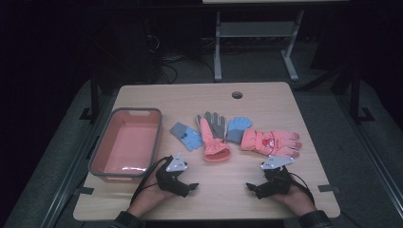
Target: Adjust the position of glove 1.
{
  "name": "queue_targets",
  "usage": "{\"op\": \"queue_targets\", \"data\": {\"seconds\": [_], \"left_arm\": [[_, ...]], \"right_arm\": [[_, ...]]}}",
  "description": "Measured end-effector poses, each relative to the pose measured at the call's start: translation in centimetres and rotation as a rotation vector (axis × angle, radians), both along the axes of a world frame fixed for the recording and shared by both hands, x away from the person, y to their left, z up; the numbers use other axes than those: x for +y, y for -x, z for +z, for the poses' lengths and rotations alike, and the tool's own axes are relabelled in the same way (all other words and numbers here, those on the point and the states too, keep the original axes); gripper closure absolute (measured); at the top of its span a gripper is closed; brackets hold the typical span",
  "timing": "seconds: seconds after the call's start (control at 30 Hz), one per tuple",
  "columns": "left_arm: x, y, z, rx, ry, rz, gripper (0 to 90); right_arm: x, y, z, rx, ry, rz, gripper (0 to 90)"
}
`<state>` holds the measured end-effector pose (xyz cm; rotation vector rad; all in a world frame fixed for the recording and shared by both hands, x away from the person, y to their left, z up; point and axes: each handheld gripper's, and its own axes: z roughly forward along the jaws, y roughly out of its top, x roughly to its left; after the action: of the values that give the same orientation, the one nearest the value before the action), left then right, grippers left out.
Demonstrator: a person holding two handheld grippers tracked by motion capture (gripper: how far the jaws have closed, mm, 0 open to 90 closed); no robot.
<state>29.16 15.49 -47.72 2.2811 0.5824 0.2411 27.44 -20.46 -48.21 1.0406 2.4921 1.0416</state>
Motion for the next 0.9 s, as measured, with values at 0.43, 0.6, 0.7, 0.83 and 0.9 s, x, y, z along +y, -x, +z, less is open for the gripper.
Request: {"op": "queue_targets", "data": {"seconds": [0.43, 0.6, 0.7, 0.83, 0.9], "left_arm": [[0.0, 0.0, 0.0, 0.0, -0.003, -0.003, 12.0], [0.0, 0.0, 0.0, 0.0, -0.004, -0.004, 12.1], [0.0, 0.0, 0.0, -0.001, -0.004, -0.004, 12.1], [0.0, 0.0, 0.0, 0.0, 0.001, -0.001, 12.1], [0.0, 0.0, 0.0, 0.001, 0.003, 0.0, 12.1]], "right_arm": [[0.0, 0.0, 0.0, 0.0, -0.001, 0.0, 0.1], [0.0, 0.0, 0.0, 0.0, -0.001, 0.001, 0.2], [0.0, 0.1, 0.0, 0.0, -0.002, -0.005, 2.4], [-0.2, 0.3, 0.8, 0.002, 0.002, 0.0, 30.8], [-0.3, 0.2, 1.2, 0.016, -0.001, 0.003, 44.7]]}}
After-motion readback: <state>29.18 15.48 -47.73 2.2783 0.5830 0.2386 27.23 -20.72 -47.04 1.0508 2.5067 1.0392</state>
